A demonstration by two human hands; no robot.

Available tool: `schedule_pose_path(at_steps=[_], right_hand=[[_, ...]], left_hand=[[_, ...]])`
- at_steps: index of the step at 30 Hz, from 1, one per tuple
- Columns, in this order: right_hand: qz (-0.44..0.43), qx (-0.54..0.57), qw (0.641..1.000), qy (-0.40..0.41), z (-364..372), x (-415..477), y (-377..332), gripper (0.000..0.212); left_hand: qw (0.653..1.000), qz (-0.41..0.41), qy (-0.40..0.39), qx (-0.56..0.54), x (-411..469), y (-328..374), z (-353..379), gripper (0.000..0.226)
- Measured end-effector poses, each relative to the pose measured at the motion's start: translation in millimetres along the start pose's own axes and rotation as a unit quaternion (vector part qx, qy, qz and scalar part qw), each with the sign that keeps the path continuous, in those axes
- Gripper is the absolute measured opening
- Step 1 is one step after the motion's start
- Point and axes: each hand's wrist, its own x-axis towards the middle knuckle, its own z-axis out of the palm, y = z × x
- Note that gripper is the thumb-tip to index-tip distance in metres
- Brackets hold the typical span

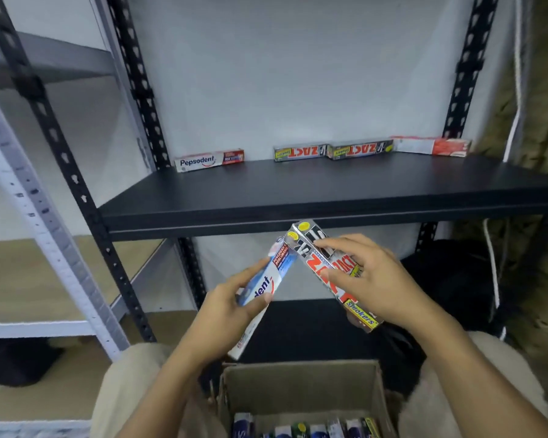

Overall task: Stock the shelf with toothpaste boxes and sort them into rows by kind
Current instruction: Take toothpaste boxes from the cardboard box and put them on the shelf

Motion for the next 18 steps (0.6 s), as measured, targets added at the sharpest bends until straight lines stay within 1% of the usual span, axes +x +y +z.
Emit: schedule_pose_path(at_steps=[4, 8, 11, 13, 15, 16, 18], right_hand=[[-0.055, -0.032, 0.998, 0.028, -31.4, 29.0, -25.0, 0.041], [-0.068, -0.082, 0.994, 0.03, -57.3, 64.6, -38.9, 0.041], [-0.069, -0.138, 0.988, 0.018, -62.6, 100.2, -40.7, 0.041], [-0.056, -0.178, 0.982, -0.014, -58.3, 126.2, -39.0, 0.04], [-0.056, -0.221, 0.973, -0.041, -51.5, 153.9, -36.0, 0.038], [-0.061, -0.237, 0.968, -0.052, -48.2, 167.6, -35.1, 0.038], [-0.073, -0.253, 0.961, -0.083, -41.1, 194.7, -34.7, 0.04]], left_hand=[[0.996, 0.043, 0.039, 0.066, 16.2, 31.9, -31.5, 0.055], [0.981, 0.073, 0.069, 0.168, 39.9, 56.1, -67.5, 0.056], [0.958, 0.072, 0.086, 0.264, 71.4, 60.0, -94.3, 0.056], [0.944, 0.038, 0.089, 0.315, 96.5, 54.0, -112.0, 0.055], [0.93, 0.006, 0.069, 0.362, 118.5, 50.8, -128.2, 0.054], [0.916, 0.0, 0.056, 0.398, 128.6, 50.3, -135.5, 0.053], [0.872, 0.009, 0.041, 0.488, 148.3, 49.5, -147.4, 0.053]])
